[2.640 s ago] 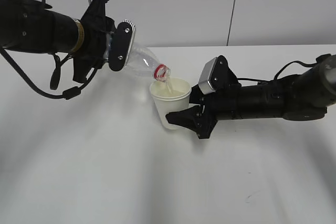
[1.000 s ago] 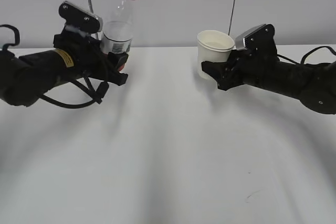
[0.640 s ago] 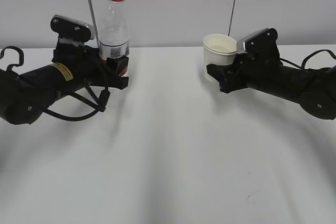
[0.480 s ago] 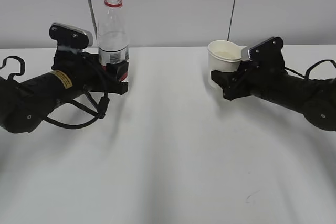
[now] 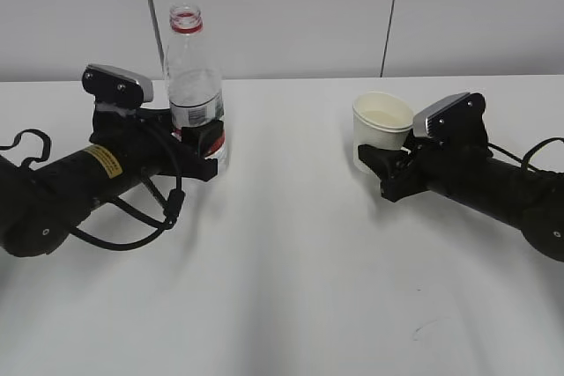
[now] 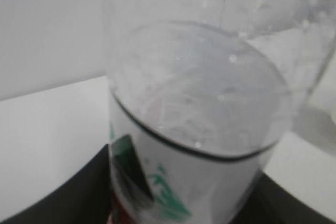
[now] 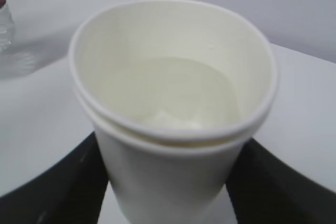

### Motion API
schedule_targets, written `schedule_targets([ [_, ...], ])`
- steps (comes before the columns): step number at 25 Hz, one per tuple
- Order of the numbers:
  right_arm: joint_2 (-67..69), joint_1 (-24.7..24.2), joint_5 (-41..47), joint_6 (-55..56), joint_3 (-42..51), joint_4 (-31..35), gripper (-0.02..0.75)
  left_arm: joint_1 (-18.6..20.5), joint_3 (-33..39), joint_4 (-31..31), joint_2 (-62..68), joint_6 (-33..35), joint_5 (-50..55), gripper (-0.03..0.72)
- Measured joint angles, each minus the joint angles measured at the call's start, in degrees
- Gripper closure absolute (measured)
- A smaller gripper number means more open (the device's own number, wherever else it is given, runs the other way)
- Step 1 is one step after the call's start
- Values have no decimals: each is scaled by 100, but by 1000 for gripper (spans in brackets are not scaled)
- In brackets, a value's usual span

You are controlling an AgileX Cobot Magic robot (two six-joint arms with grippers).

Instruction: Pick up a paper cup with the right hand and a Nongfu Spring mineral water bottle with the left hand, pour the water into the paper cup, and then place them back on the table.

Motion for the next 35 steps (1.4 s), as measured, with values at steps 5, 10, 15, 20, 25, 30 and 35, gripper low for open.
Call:
schedule_targets([
  [5,285,0,-468,-77,39,22,252,0,0,180,177,-158,-109,305],
  [10,544,0,-501,-85,39,33,252,0,4,429,224,-280,-98,305],
  [15,686,0,-637,-118,39,33,252,0,4,527,224,-305,-87,305],
  [20,745,0,-728,-286,39,33,252,0,4,550,224,-305,10,305],
  [25,758,0,-742,-295,39,33,252,0,4,569,224,-305,81,306],
  [30,758,0,-742,-295,39,33,252,0,4,569,393,-319,-72,306],
  [35,758,0,-754,-298,39,33,252,0,4,569,512,-324,-303,306],
])
